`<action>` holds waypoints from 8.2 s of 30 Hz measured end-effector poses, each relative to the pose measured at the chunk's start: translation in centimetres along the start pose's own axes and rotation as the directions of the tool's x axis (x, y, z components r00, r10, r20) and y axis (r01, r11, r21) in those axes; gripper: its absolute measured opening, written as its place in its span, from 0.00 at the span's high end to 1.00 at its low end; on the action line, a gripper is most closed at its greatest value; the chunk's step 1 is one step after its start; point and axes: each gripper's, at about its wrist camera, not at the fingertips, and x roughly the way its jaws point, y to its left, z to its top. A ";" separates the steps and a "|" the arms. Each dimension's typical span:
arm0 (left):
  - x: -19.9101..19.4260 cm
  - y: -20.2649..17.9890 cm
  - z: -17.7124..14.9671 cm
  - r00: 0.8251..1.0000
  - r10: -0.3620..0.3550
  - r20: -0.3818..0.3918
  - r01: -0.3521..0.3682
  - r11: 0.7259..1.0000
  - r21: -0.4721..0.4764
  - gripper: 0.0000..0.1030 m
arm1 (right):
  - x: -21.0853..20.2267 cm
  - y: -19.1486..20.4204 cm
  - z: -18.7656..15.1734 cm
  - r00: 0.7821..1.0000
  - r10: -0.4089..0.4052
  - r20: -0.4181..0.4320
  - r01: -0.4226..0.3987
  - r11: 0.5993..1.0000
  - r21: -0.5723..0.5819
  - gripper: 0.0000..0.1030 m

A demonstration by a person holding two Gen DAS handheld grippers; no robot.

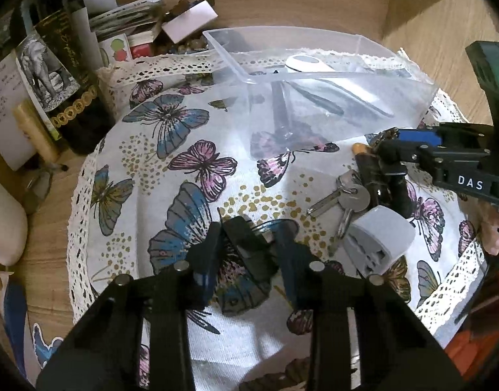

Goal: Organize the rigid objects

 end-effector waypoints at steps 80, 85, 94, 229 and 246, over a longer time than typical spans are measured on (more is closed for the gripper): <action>-0.3 -5.7 13.1 0.987 -0.082 0.138 0.067 0.992 0.110 0.58 | -4.8 -5.3 5.6 0.974 -0.122 0.189 0.108 0.991 0.083 0.66; -3.1 -5.7 12.1 0.976 -0.070 0.207 0.044 0.991 0.125 0.43 | -6.8 -4.5 5.2 0.966 -0.111 0.231 0.095 0.992 0.077 0.59; -5.6 -5.8 9.5 0.968 -0.066 0.240 0.030 0.988 0.154 0.34 | -9.2 -2.9 3.7 0.959 -0.091 0.269 0.081 0.996 0.050 0.59; -3.0 -4.2 12.8 0.971 -0.089 0.223 0.076 0.995 0.068 0.29 | -7.5 -3.9 5.1 0.957 -0.091 0.275 0.066 0.993 0.098 0.44; -6.6 -0.8 7.5 0.965 -0.008 0.261 -0.008 0.998 0.060 0.08 | -6.6 -0.1 2.0 0.978 -0.009 0.207 0.001 0.999 0.036 0.42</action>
